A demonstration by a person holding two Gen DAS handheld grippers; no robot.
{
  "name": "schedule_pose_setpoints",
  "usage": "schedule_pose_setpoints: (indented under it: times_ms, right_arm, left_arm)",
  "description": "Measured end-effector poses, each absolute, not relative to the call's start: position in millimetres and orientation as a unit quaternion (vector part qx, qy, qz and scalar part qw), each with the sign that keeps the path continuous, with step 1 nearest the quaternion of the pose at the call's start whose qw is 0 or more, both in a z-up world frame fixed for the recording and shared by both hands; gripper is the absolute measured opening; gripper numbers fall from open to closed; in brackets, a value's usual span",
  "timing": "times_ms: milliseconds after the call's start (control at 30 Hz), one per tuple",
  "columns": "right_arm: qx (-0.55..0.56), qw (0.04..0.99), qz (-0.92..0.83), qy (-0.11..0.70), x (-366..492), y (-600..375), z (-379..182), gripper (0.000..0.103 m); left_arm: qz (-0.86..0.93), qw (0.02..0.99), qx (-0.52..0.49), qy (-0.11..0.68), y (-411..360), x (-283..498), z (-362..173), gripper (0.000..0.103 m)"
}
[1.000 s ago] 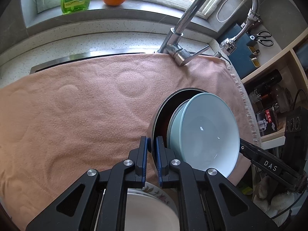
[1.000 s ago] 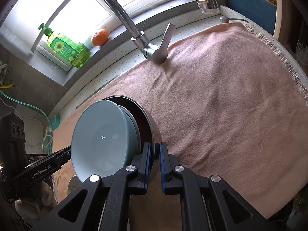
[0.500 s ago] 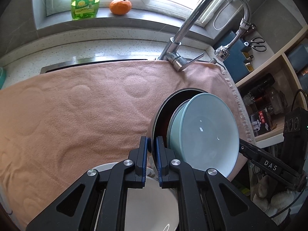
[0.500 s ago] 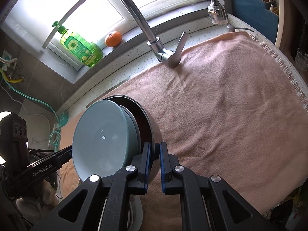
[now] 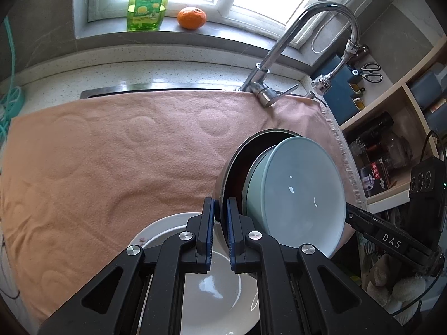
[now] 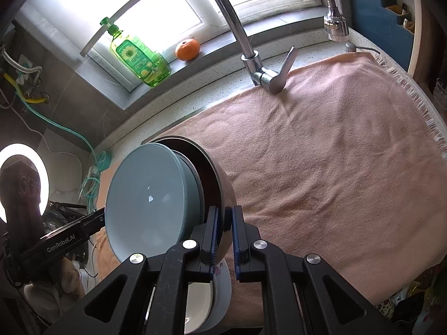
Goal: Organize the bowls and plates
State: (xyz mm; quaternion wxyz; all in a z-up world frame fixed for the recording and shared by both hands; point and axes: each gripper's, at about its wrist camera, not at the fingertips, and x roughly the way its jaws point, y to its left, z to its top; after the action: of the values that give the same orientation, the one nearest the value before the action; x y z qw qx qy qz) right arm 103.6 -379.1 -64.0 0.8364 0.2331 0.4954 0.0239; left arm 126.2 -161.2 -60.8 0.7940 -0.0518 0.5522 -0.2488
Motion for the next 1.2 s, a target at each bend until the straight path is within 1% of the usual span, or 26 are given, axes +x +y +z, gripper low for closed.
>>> schedule_pose_setpoints:
  times_ms: [567,1200]
  right_arm:
    - [0.235,0.825,0.040,0.512,81,-333,-72,0.009]
    - [0.236,0.821,0.035,0.519,59,-305,-81,0.009]
  left_arm:
    - [-0.236,0.792,-0.070,0.559,-112,103,-64,0.007]
    - [-0.245,0.782,-0.075,0.568,-88,83,-73,0.007]
